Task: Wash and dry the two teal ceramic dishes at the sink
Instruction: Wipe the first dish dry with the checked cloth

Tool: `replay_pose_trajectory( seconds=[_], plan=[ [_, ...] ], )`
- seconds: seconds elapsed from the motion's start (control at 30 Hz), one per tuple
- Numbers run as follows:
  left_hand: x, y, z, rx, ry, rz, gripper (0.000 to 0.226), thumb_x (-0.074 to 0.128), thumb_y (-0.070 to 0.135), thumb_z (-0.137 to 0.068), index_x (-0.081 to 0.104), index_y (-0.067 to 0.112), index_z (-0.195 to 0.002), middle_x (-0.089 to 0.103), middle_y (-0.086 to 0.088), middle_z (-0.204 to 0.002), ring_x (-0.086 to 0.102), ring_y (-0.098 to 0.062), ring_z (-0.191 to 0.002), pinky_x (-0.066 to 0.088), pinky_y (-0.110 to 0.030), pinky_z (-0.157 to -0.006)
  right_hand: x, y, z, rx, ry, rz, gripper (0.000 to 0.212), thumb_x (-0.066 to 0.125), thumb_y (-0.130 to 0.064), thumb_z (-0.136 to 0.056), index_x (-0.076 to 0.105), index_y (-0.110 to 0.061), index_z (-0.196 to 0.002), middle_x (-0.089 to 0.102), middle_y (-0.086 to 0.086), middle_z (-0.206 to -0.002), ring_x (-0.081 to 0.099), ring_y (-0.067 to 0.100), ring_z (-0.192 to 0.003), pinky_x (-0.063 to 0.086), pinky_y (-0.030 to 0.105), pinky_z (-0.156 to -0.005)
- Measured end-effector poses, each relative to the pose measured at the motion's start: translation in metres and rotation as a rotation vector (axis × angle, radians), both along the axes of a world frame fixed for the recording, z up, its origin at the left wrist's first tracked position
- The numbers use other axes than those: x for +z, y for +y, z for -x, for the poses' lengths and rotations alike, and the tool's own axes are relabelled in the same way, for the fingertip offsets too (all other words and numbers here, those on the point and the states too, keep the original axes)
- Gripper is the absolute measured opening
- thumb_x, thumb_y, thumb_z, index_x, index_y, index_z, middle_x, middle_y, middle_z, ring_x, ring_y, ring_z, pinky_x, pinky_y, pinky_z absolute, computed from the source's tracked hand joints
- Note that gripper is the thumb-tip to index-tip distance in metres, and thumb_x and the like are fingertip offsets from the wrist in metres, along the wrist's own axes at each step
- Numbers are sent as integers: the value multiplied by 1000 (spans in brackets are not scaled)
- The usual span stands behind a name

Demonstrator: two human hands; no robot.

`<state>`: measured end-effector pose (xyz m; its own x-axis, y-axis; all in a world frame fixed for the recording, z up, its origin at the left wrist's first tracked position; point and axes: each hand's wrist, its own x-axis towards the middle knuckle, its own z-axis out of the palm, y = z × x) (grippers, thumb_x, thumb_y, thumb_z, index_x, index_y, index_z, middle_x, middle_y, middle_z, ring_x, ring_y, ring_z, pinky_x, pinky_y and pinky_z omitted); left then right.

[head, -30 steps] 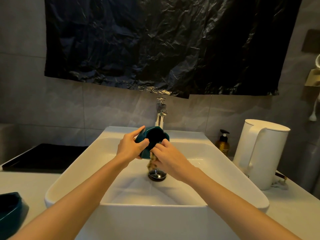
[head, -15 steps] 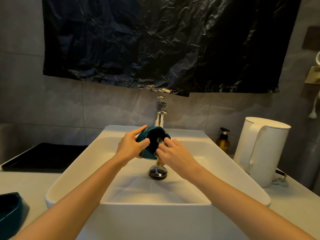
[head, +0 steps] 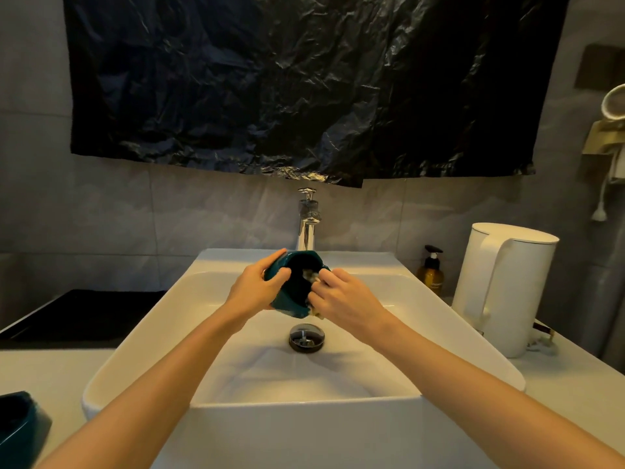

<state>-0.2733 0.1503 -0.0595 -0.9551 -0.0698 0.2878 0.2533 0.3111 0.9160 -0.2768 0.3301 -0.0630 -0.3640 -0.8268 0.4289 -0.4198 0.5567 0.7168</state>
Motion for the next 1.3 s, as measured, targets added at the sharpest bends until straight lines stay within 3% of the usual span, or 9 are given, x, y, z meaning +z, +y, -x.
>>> replay_pose_trajectory(
  seconds=[0.17,0.3,0.5,0.6,0.8,0.93,1.07,1.23,1.3],
  plan=[
    [-3,7,-6,-57,75,-50,69,65,26,-87,27,40,-144,45,8,-128,48,-15,-113,57,-35,-81,-6,-14,-4,16,-70,213,31,90,-25,-55,70,-17,-76,69,-2,-73,59,17,-70,47,26,-64],
    [-1,7,-8,-82,110,-123,64,55,11,-90,31,41,-141,47,4,-124,52,-17,-108,56,-29,-77,-6,-17,-7,114,-158,458,33,91,-22,-55,70,-18,-81,70,-4,-75,57,17,-68,43,25,-59],
    [0,6,-11,-98,86,-75,63,54,6,-91,34,34,-143,48,6,-121,51,-20,-112,54,-32,-82,-1,9,3,4,-91,195,32,88,-21,-58,69,-22,-84,70,-5,-87,61,19,-91,37,34,-84],
    [1,6,-10,-70,76,-134,60,53,7,-92,35,34,-142,50,4,-119,52,-20,-110,55,-31,-79,-2,-2,-1,-7,-92,195,27,88,-25,-58,70,-20,-79,70,-3,-82,63,18,-83,46,29,-78],
    [1,7,-9,-50,72,-122,60,53,8,-92,35,34,-142,50,3,-125,51,-21,-114,53,-44,-91,-5,-27,-13,120,-552,514,22,69,-14,-83,65,-3,-102,67,11,-100,56,27,-90,42,36,-77],
    [1,6,-8,-63,61,-97,61,54,7,-92,35,33,-143,47,5,-122,50,-21,-113,55,-35,-81,-3,-6,2,72,-270,233,28,86,-20,-62,70,-16,-84,70,-1,-83,62,19,-80,50,29,-74],
    [1,7,-8,-73,63,-99,61,54,5,-92,36,34,-142,48,4,-121,51,-21,-111,54,-36,-84,-1,-1,3,17,-166,150,22,86,-20,-62,70,-16,-77,69,-1,-77,62,18,-76,50,28,-73],
    [1,6,-9,-85,53,-64,60,54,6,-91,38,33,-142,50,2,-126,51,-17,-110,53,-24,-78,-5,-25,-17,149,-617,496,18,67,-14,-84,64,-2,-98,67,12,-100,57,26,-89,42,31,-76],
    [2,4,-8,-69,42,-83,60,53,6,-91,37,33,-142,50,1,-127,51,-19,-111,54,-28,-78,-5,-22,-12,187,-555,422,19,71,-12,-80,65,-3,-96,68,11,-96,59,26,-84,46,33,-73]
  ],
)
